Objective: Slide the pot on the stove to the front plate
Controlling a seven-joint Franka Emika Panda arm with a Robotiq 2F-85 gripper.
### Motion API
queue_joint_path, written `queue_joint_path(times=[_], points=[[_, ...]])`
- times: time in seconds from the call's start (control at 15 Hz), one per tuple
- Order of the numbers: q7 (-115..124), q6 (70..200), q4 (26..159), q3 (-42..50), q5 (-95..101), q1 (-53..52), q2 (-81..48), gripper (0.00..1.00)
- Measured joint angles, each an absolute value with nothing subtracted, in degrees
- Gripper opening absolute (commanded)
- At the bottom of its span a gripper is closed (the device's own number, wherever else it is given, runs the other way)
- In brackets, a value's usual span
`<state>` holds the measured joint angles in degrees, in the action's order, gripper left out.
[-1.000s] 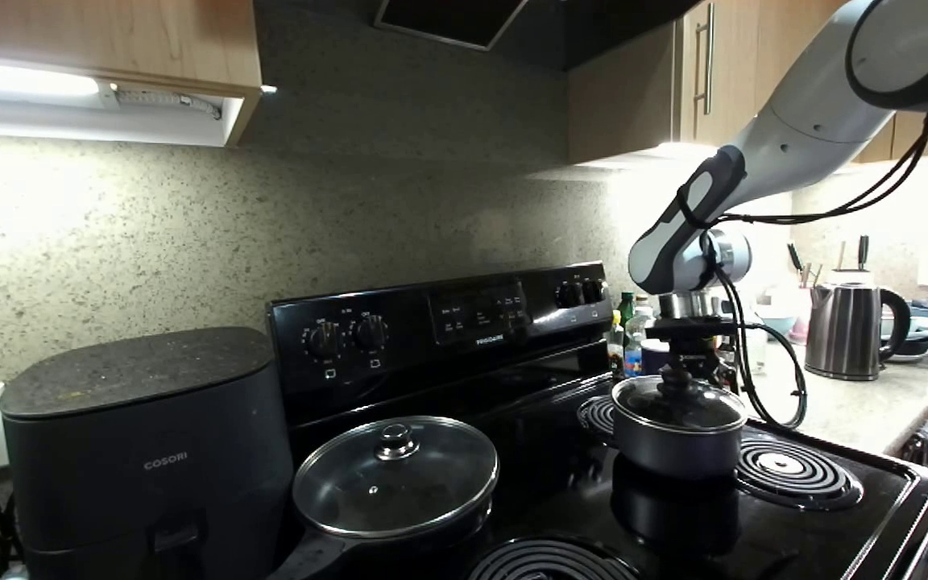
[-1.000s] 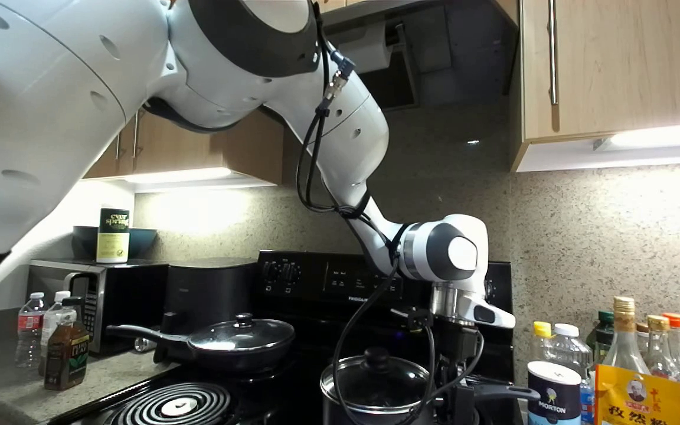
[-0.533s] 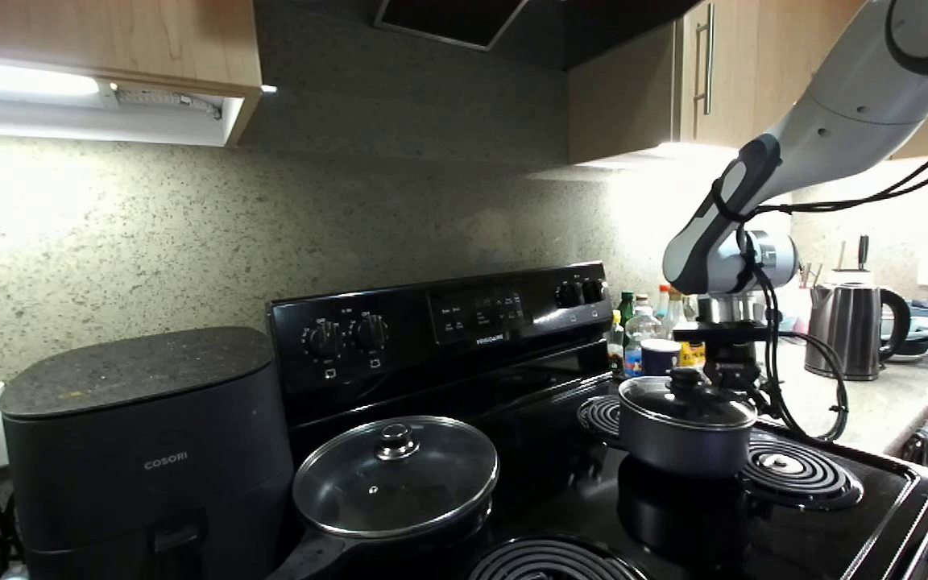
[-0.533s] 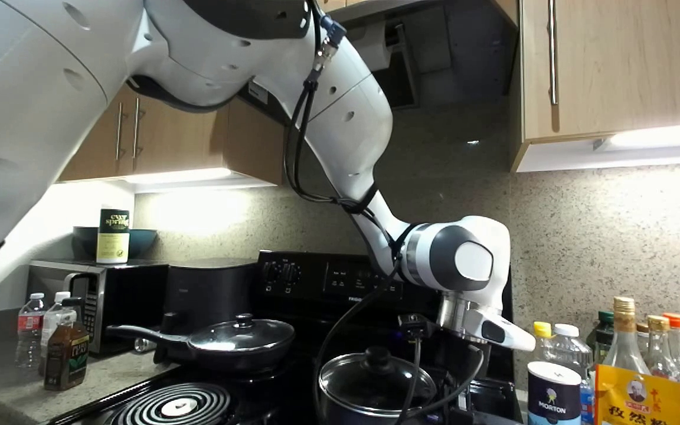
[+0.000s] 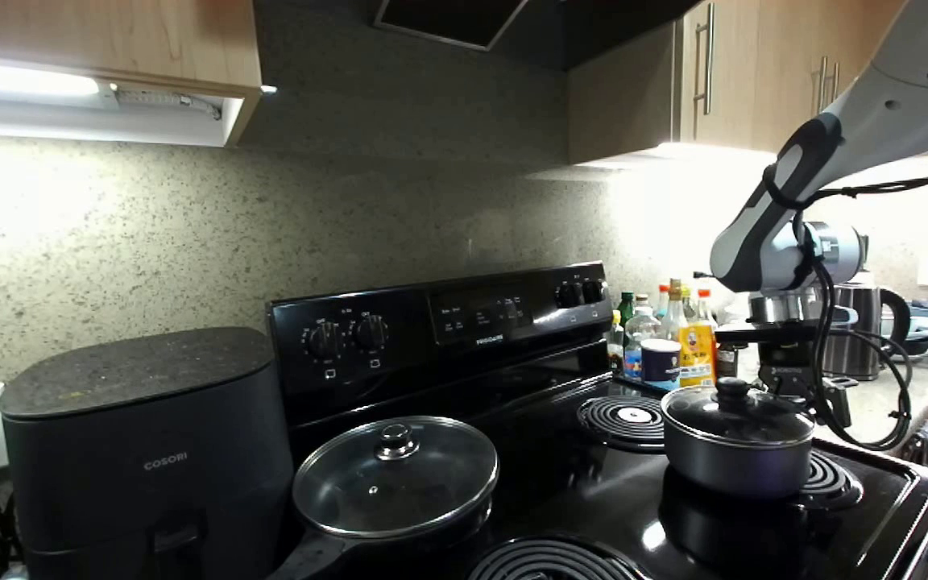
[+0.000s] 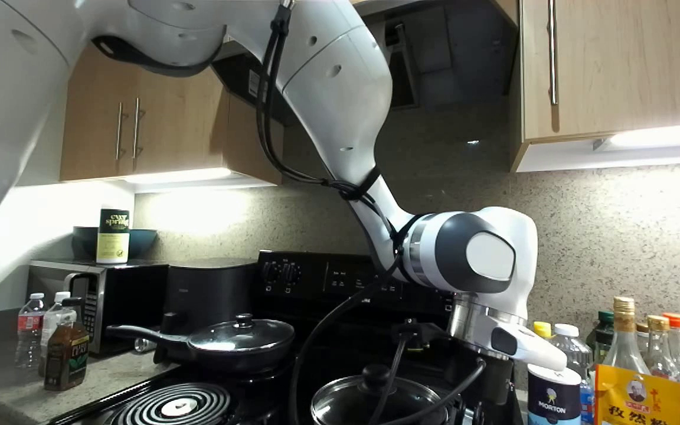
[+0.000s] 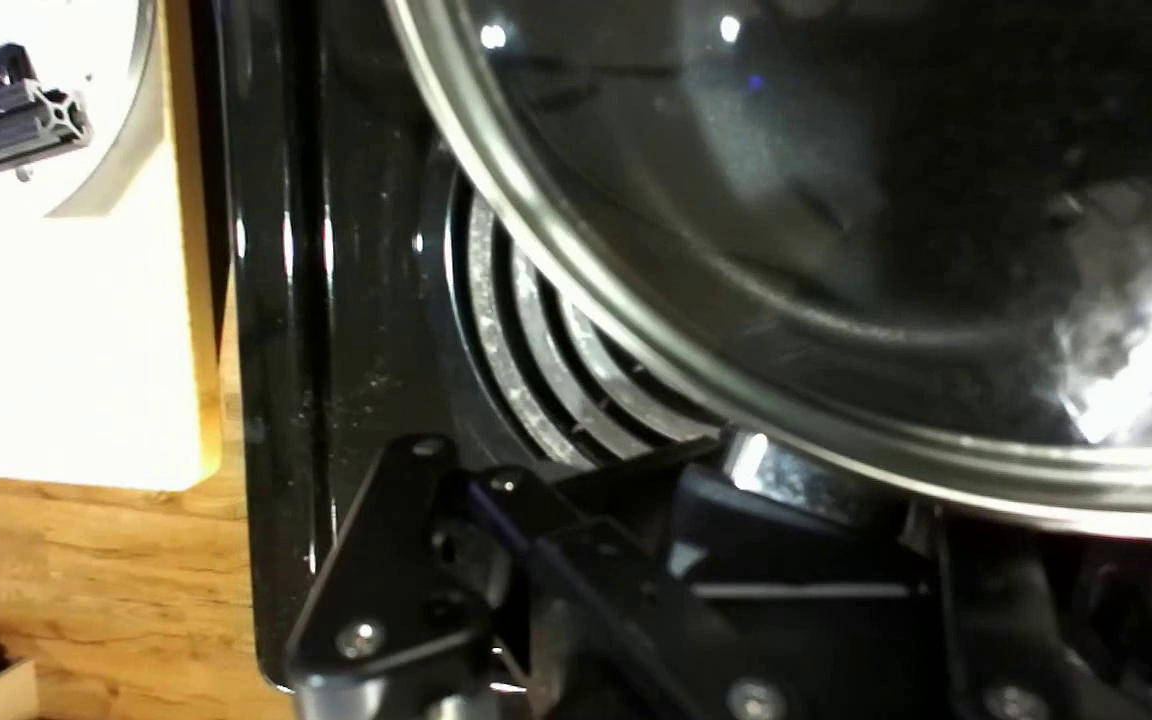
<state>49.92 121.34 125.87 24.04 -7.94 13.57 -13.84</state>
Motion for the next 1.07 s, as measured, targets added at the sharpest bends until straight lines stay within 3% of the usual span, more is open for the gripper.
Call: queue_joint_path(times=[0.67,0.73,0.93,1.0,1.07], points=[[59.91,123.41,129.44,27.0,-1.16,16.04,-11.89,0.0],[60.28,123.45,129.48,27.01,-1.14,16.28,-11.89,0.04],[61.17,123.57,129.49,27.09,-1.11,16.74,-11.87,0.0],[61.17,123.65,129.48,27.09,-0.98,16.78,-11.85,0.28],[61.24,123.71,129.48,27.09,-0.72,16.78,-11.82,0.29]])
